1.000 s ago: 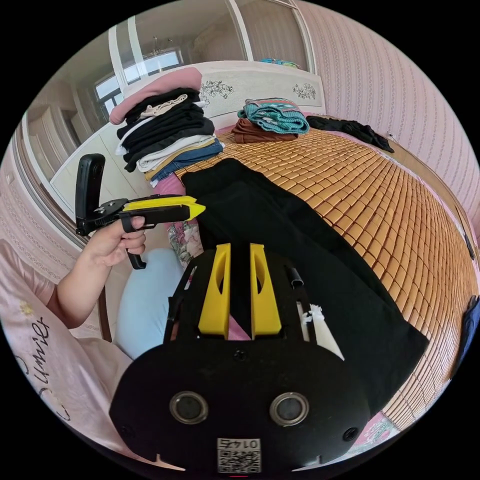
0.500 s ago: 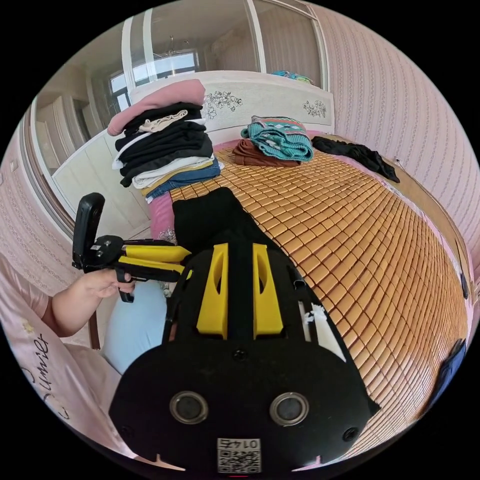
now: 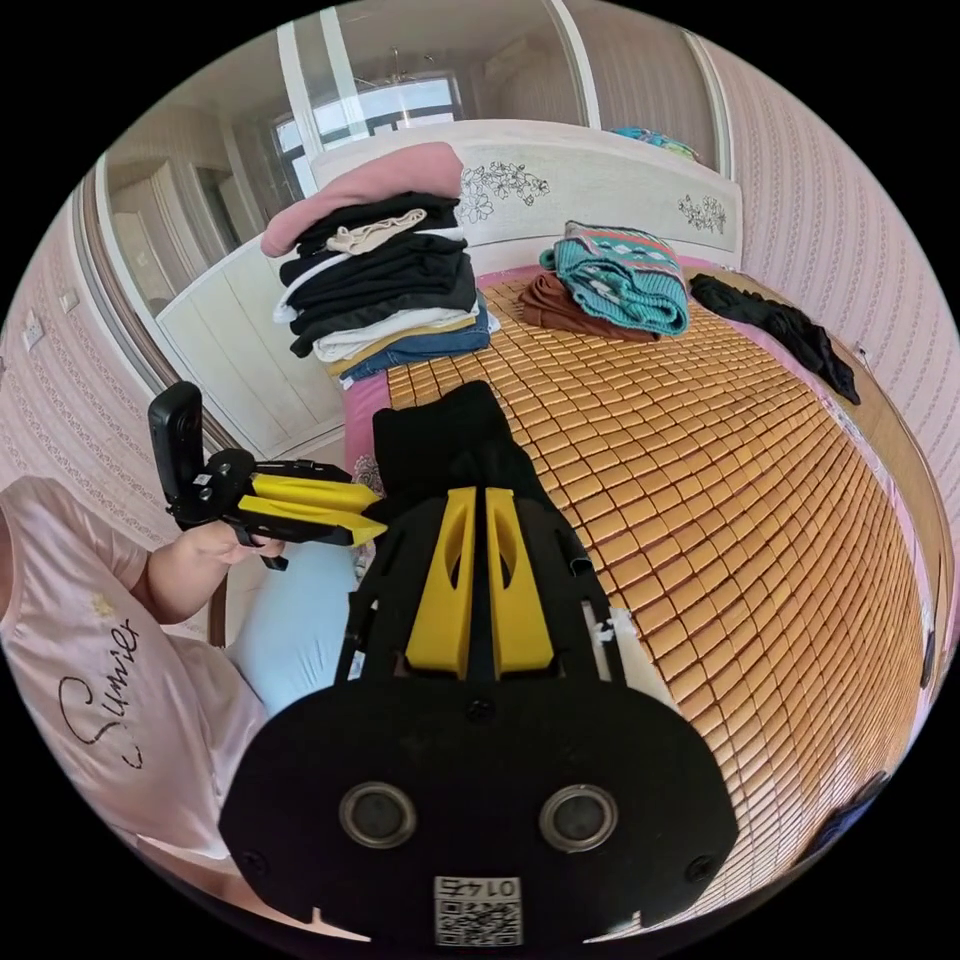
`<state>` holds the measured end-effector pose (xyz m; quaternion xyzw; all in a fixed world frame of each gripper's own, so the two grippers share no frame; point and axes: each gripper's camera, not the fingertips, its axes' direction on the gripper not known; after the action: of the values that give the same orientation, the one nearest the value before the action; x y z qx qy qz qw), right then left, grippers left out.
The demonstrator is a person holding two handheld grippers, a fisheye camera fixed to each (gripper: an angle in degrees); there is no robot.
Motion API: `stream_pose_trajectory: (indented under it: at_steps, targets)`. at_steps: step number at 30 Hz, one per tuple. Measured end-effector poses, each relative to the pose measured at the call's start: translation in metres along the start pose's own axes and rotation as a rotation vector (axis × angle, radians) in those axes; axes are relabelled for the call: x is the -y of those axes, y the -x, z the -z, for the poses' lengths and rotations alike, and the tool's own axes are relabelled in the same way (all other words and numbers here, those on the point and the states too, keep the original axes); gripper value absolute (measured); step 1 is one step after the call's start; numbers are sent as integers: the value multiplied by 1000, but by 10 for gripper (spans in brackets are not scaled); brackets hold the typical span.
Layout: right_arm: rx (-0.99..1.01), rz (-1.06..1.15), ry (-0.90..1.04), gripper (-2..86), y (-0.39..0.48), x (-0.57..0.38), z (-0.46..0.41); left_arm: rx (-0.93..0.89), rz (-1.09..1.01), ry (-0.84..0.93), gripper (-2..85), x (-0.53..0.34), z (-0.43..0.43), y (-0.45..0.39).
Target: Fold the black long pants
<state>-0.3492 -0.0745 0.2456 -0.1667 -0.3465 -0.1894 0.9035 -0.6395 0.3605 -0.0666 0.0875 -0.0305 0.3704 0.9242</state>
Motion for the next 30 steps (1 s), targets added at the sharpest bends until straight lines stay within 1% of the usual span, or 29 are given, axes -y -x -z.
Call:
stream_pose_trajectory:
  at_steps: [4, 8, 10, 12, 15, 17, 19, 20, 21, 23, 25, 26, 27, 30]
  targets:
    - [-3, 38, 9, -1, -1, 2, 7, -19, 25, 8, 41, -5, -5, 3]
    - [-22, 50, -14, 0, -2, 0, 15, -59, 60, -82, 38, -11, 21, 6]
    - [4, 79, -49, 1, -4, 11, 27, -54, 90, -125, 37, -10, 37, 14]
    - [31, 111, -66, 3, -5, 31, 30, -18, 118, -174, 37, -6, 57, 25]
    - [94, 137, -60, 9, -4, 79, 15, 152, 148, -193, 39, 1, 78, 52]
    - [132, 102, -35, 16, -10, 103, -11, 272, 228, -138, 49, -2, 70, 91]
    - [160, -30, 21, 23, -29, 111, -49, 269, 283, -62, 61, -11, 54, 120]
    - [166, -72, 41, 25, -36, 108, -53, 271, 298, -28, 63, -18, 51, 130]
    - [188, -131, 36, 27, -46, 96, -51, 272, 297, -21, 64, -21, 52, 131]
    - [191, -142, -50, 30, -54, 65, -22, 279, 260, -59, 62, -34, 66, 120]
    - [67, -209, -166, 32, -62, 0, 31, 255, 211, -68, 58, -40, 71, 104]
    - [33, -240, -193, 33, -65, -19, 44, 223, 175, -55, 56, -41, 70, 91]
    - [-32, -316, -237, 36, -70, -59, 69, 203, 158, -47, 55, -40, 68, 85]
    - [-147, -544, -262, 60, -77, -155, 111, 90, 93, -36, 53, -33, 51, 50]
